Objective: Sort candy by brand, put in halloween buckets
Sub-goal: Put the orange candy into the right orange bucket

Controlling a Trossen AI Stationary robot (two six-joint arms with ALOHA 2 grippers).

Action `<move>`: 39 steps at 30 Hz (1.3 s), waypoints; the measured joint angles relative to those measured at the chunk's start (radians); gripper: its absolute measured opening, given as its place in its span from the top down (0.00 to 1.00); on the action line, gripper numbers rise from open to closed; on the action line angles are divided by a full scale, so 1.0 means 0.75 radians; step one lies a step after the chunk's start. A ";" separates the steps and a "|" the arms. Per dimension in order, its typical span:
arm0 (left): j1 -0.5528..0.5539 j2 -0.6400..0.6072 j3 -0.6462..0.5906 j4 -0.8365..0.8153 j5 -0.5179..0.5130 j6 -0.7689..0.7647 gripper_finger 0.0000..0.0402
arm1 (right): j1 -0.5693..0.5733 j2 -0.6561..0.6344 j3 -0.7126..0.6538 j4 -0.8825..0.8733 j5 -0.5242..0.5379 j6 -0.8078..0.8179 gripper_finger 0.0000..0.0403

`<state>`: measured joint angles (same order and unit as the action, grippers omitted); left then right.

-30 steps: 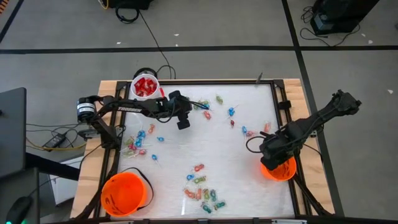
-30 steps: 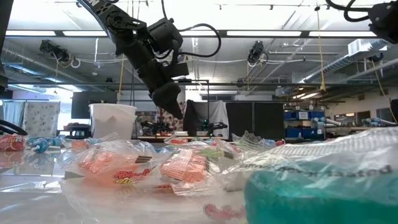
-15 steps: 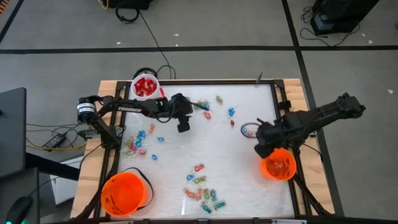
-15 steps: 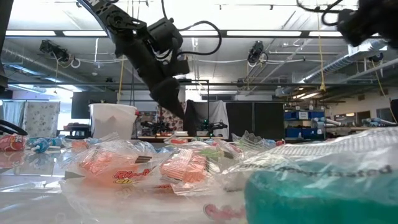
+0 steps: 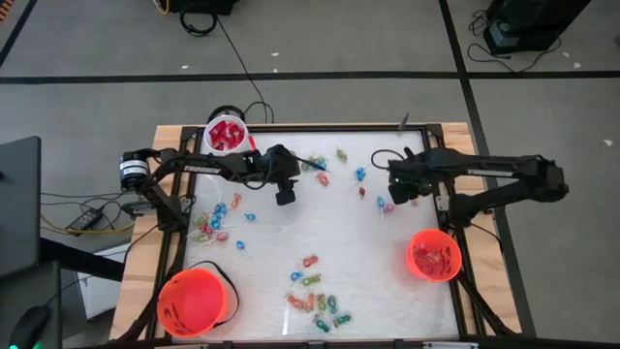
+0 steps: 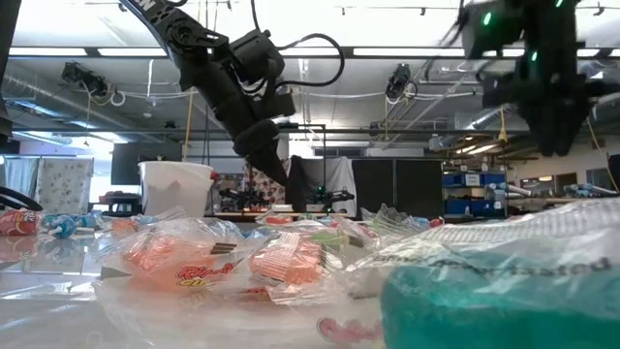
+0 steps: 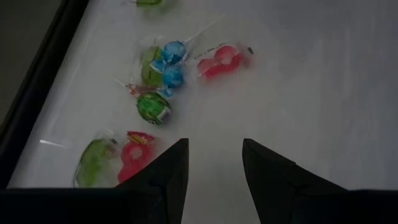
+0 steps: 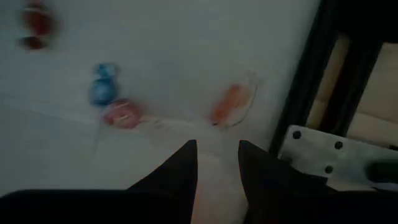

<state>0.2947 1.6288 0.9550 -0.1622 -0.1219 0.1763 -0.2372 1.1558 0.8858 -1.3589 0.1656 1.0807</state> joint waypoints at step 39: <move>0.000 0.000 -0.001 -0.038 -0.001 0.003 0.61 | -0.384 0.231 -0.353 0.573 -0.355 -0.579 0.98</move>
<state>0.2948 1.6287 0.9546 -0.1909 -0.1226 0.1783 -0.5249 1.3290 0.6209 -0.9288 -0.1007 0.6465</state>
